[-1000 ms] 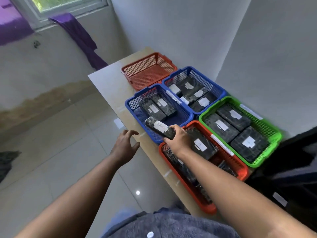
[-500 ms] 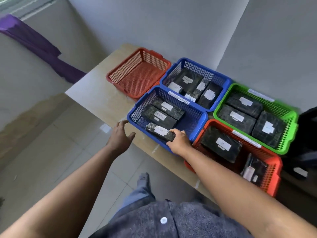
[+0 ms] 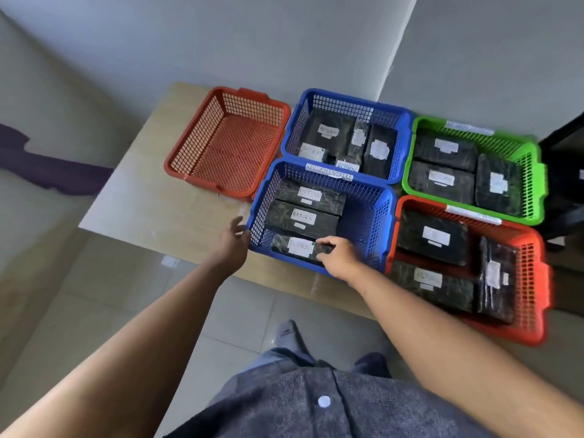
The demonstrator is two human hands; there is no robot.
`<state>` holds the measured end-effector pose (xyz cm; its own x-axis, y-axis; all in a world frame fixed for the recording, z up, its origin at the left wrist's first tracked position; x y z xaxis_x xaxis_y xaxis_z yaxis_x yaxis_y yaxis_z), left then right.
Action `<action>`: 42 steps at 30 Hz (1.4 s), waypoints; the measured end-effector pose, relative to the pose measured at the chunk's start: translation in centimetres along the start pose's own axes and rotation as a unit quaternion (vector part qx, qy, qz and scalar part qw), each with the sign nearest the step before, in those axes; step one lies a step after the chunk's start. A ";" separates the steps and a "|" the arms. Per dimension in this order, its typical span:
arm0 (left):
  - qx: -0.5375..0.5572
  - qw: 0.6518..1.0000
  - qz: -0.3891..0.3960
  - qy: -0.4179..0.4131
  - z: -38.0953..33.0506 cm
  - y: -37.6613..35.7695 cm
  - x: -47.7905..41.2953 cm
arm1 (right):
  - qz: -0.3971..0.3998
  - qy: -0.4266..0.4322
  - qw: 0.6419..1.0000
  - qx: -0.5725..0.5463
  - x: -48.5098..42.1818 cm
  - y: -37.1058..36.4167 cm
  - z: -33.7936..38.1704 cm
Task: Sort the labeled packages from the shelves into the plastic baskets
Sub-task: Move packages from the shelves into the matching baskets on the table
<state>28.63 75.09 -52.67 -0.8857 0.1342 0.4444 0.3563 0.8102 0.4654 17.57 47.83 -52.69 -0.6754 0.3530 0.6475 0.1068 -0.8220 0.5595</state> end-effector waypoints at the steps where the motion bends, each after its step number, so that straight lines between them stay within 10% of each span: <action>1: -0.012 1.000 0.002 -0.004 0.0 -0.1 -0.5 | -0.014 -0.008 1.000 -0.001 0.1 0.1 0.0; 16: -0.064 0.998 0.011 -0.023 -0.9 -0.6 -1.4 | -0.073 -0.126 0.989 -0.012 0.3 -1.0 1.9; 27: -0.202 0.947 -0.133 -0.213 -8.8 -0.8 2.4 | -0.139 0.036 0.973 0.178 2.3 4.3 2.2; 42: -0.233 0.898 0.107 -0.358 -20.6 -22.1 9.8 | -0.365 0.091 0.917 0.131 9.1 24.4 -10.5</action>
<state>18.23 46.75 -42.86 -0.6867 0.7262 0.0325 0.4790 0.4184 0.7717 6.37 26.24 -38.59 -0.7449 0.6664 -0.0319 -0.2662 -0.2530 0.9301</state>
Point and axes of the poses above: each hand's wrist, its own x-axis away from the middle knuckle, its own y-axis out of the back of the hand, z = x × y, the point moved 8 cm from there along -x, towards the middle knuckle, and after that the axes turned 5 degrees about -y, right-handed, at the moved point
